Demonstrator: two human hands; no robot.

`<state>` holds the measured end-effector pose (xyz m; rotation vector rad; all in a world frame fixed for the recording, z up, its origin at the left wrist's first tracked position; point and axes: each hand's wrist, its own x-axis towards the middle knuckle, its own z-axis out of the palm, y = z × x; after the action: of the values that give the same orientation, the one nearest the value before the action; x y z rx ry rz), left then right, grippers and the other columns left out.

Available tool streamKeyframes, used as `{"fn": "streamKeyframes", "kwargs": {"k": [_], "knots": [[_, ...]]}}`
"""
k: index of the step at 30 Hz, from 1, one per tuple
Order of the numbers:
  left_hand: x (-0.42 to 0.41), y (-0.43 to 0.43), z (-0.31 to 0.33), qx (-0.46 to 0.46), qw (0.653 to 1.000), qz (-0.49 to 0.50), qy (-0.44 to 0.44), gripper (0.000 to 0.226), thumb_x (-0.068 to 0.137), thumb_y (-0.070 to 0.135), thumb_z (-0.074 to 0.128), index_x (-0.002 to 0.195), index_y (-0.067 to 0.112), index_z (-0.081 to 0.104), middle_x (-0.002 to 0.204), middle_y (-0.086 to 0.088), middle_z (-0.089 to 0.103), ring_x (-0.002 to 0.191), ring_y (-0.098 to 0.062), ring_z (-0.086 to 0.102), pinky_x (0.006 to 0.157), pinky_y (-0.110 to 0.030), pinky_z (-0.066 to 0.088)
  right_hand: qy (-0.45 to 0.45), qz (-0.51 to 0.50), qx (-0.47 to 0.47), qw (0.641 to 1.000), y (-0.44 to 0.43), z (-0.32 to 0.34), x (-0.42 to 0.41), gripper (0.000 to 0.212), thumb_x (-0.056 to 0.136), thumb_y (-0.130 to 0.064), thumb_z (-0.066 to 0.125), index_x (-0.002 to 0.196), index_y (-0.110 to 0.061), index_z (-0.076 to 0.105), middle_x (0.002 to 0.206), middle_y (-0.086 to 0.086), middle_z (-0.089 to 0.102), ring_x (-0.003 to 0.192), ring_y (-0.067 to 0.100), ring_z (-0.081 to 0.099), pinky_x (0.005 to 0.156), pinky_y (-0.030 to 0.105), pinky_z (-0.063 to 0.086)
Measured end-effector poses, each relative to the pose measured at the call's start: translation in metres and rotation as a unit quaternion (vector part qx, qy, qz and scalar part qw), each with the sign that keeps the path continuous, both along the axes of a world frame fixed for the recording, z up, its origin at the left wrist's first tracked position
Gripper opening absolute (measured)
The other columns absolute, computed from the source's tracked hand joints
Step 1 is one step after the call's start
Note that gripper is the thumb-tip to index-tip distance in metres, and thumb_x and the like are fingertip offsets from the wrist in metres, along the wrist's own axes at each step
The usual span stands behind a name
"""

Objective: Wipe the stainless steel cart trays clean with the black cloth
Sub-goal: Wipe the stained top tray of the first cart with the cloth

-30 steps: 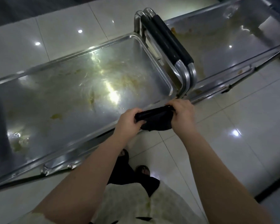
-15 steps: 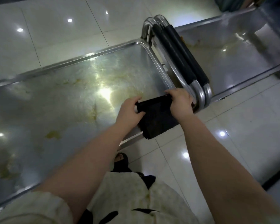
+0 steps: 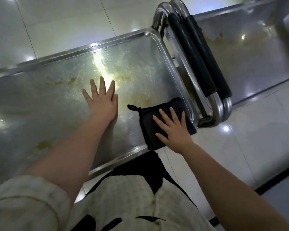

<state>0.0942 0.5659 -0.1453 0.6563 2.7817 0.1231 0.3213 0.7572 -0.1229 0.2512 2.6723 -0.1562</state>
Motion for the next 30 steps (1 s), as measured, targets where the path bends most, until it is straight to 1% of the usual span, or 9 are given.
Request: {"fn": "streamKeyframes", "kwargs": {"k": [2, 6, 10, 13, 17, 20, 24, 28, 30], "knots": [[-0.009, -0.003, -0.004, 0.0, 1.0, 0.027, -0.007, 0.056, 0.103, 0.051, 0.017, 0.156, 0.04, 0.004, 0.166, -0.004, -0.005, 0.15, -0.035, -0.012, 0.115, -0.066, -0.007, -0.003, 0.018, -0.003, 1.0, 0.001, -0.004, 0.001, 0.062, 0.094, -0.067, 0.005, 0.15, -0.048, -0.012, 0.162, -0.01, -0.012, 0.148, 0.033, -0.019, 0.114, 0.062, -0.013], [-0.008, -0.006, -0.008, -0.008, 0.999, 0.038, -0.008, 0.057, 0.101, 0.055, 0.012, 0.155, 0.042, -0.001, 0.165, -0.001, -0.007, 0.151, -0.031, -0.009, 0.114, -0.067, -0.006, -0.039, 0.006, -0.022, 0.999, 0.009, -0.008, -0.024, 0.061, 0.081, -0.074, -0.019, 0.138, -0.056, -0.033, 0.152, -0.016, -0.036, 0.141, 0.037, -0.033, 0.11, 0.065, -0.018], [-0.009, -0.007, -0.013, 0.013, 0.999, 0.045, -0.01, 0.056, 0.101, 0.055, 0.013, 0.155, 0.043, 0.004, 0.166, -0.001, -0.004, 0.151, -0.03, -0.007, 0.114, -0.067, -0.006, -0.004, 0.008, 0.007, 1.0, 0.027, -0.01, -0.111, 0.059, 0.089, -0.072, -0.004, 0.14, -0.055, -0.03, 0.159, -0.013, -0.027, 0.143, 0.04, -0.029, 0.111, 0.066, -0.015], [-0.008, -0.008, -0.015, 0.014, 0.999, 0.047, 0.003, 0.059, 0.099, 0.057, 0.011, 0.156, 0.041, 0.006, 0.166, -0.001, 0.0, 0.152, -0.029, -0.004, 0.115, -0.066, -0.004, 0.015, 0.012, 0.013, 1.0, 0.044, -0.009, -0.199, 0.061, 0.094, -0.07, 0.01, 0.146, -0.054, -0.018, 0.16, -0.015, -0.024, 0.145, 0.04, -0.026, 0.111, 0.067, -0.014], [-0.007, -0.006, -0.016, 0.021, 0.998, 0.056, 0.005, 0.06, 0.099, 0.057, 0.012, 0.156, 0.04, 0.004, 0.166, 0.001, -0.001, 0.152, -0.027, -0.006, 0.115, -0.064, -0.005, 0.004, 0.031, 0.024, 0.999, 0.061, -0.008, -0.255, 0.066, 0.091, -0.075, 0.013, 0.149, -0.055, -0.012, 0.161, -0.015, -0.02, 0.144, 0.043, -0.024, 0.111, 0.066, -0.016], [-0.008, -0.006, -0.016, 0.025, 0.998, 0.056, 0.008, 0.06, 0.099, 0.057, 0.012, 0.156, 0.04, 0.005, 0.166, 0.002, 0.0, 0.152, -0.027, -0.005, 0.116, -0.063, -0.006, 0.02, 0.033, 0.018, 0.999, 0.059, -0.011, -0.233, 0.068, 0.089, -0.077, 0.01, 0.148, -0.053, -0.014, 0.162, -0.013, -0.021, 0.145, 0.042, -0.023, 0.114, 0.064, -0.012], [-0.009, -0.005, -0.016, 0.01, 0.998, 0.057, 0.003, 0.06, 0.099, 0.059, 0.009, 0.156, 0.042, 0.001, 0.166, 0.003, -0.005, 0.152, -0.025, -0.008, 0.116, -0.063, -0.007, 0.007, 0.051, 0.01, 0.999, 0.048, -0.011, -0.15, 0.068, 0.089, -0.076, 0.006, 0.147, -0.052, -0.02, 0.161, -0.011, -0.023, 0.144, 0.042, -0.026, 0.114, 0.064, -0.011], [-0.01, -0.005, -0.015, 0.017, 0.998, 0.061, -0.002, 0.06, 0.098, 0.058, 0.009, 0.155, 0.042, 0.001, 0.165, 0.004, -0.005, 0.152, -0.024, -0.008, 0.116, -0.061, -0.01, 0.004, 0.077, -0.033, 0.996, 0.038, -0.009, -0.049, 0.068, 0.092, -0.075, 0.014, 0.153, -0.049, 0.002, 0.165, -0.008, -0.002, 0.147, 0.044, -0.015, 0.113, 0.066, -0.002], [-0.01, -0.005, -0.015, 0.02, 0.998, 0.063, -0.001, 0.06, 0.098, 0.058, 0.008, 0.155, 0.042, 0.002, 0.165, 0.003, -0.004, 0.152, -0.025, -0.008, 0.116, -0.061, -0.01, -0.005, 0.093, -0.028, 0.995, 0.042, -0.009, -0.042, 0.067, 0.091, -0.075, 0.016, 0.153, -0.049, 0.009, 0.165, -0.007, 0.005, 0.148, 0.044, -0.008, 0.112, 0.068, 0.003]]}}
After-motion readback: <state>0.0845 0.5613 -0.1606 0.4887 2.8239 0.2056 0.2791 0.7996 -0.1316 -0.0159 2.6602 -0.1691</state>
